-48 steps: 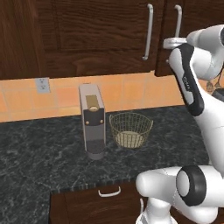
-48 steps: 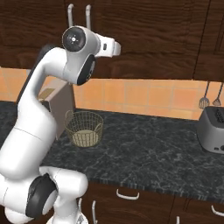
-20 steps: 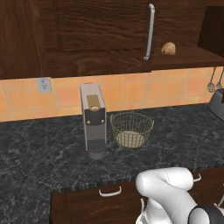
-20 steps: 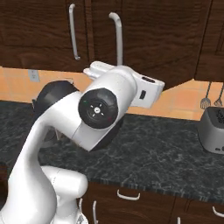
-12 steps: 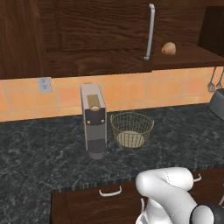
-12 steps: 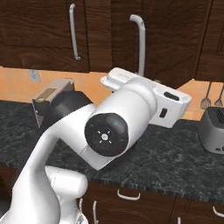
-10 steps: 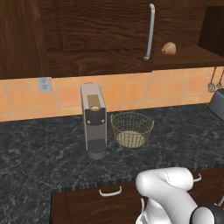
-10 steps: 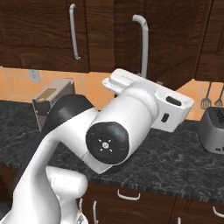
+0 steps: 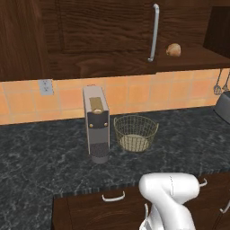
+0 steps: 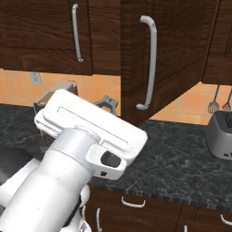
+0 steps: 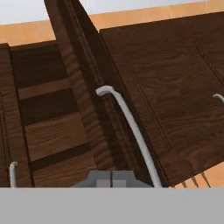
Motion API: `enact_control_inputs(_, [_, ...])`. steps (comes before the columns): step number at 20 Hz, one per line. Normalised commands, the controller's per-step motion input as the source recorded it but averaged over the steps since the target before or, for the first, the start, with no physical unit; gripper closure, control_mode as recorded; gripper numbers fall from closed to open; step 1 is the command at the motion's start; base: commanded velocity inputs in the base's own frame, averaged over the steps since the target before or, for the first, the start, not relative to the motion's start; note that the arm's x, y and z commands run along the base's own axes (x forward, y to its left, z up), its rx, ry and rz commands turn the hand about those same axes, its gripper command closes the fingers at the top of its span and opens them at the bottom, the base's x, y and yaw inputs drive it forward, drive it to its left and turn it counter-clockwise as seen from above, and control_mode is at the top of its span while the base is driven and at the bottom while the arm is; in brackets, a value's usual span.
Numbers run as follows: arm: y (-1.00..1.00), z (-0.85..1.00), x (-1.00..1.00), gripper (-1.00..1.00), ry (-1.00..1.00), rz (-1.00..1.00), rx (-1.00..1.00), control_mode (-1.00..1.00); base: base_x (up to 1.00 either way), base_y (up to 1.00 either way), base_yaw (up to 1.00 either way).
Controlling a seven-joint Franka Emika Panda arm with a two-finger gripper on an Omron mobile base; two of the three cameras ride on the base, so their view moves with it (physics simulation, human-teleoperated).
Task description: Open the cabinet, pick up the bread from the cabinet and place it in the basket. Then move the basket to the dining counter.
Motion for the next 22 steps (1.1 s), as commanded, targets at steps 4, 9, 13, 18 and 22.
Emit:
enact_control_inputs(4, [1.00,0.04,-0.30,1.00,-0.05,0.00,-0.07,-1.00,0.00,0.00,0.00])
enact_control_inputs(9, [1.00,0.43,0.07,1.00,0.00,0.00,-0.20,-1.00,0.00,0.00,0.00])
enact_control_inputs(13, [0.71,0.26,0.70,1.00,0.17,0.00,-0.06,-1.00,0.00,0.00,0.00])
enact_control_inputs(18, [0.00,0.00,0.75,1.00,0.22,0.03,0.27,-1.00,0.00,0.00,0.00])
enact_control_inputs(22, [-0.05,0.02,0.66,1.00,0.36,0.05,0.07,-1.00,0.00,0.00,0.00])
